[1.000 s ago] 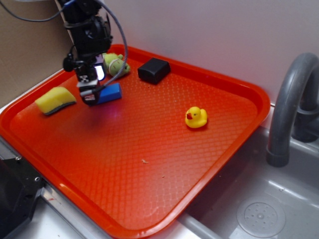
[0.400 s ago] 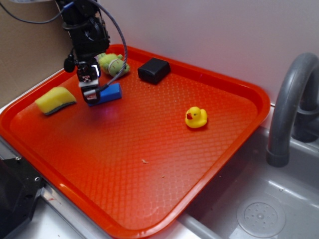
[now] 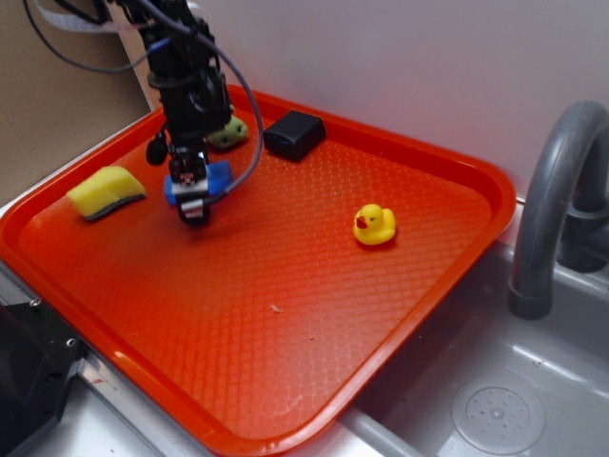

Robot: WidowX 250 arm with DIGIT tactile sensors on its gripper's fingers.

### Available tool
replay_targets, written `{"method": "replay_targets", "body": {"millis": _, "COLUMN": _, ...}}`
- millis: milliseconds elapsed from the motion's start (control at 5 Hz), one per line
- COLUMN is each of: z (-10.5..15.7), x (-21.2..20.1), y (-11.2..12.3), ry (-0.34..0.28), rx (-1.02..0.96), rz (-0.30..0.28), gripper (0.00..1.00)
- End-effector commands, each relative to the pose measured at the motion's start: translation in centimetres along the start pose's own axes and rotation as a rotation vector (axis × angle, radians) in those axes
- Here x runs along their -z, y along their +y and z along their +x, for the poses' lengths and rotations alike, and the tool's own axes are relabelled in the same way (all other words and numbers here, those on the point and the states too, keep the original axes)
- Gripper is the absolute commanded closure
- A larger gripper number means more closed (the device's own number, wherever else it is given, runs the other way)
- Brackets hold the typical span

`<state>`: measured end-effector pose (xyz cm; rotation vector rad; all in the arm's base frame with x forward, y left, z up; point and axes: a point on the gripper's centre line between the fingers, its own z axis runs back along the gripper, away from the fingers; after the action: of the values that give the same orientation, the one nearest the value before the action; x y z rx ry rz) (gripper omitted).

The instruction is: Grab the blue block.

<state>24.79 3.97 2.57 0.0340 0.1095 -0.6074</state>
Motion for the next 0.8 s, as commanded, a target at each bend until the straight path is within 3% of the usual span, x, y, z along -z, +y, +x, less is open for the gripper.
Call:
{"method": "replay_targets", "body": {"millis": 0, "z": 0.0, "x": 0.8, "y": -0.5, "ry": -0.007, "rx": -0.019, "rz": -0.002, "gripper": 1.0}}
{"method": "replay_targets", "body": {"millis": 400, "z": 0.2, "x": -0.1, "y": -1.5, "ry": 0.022, "rx": -0.039, "rz": 0.042, "gripper": 1.0}}
{"method": "replay_targets", "body": {"millis": 600, "z": 0.3, "x": -5.1, "y": -3.3, "ry": 0.057, "rx": -0.21, "rz": 0.029, "gripper": 1.0}}
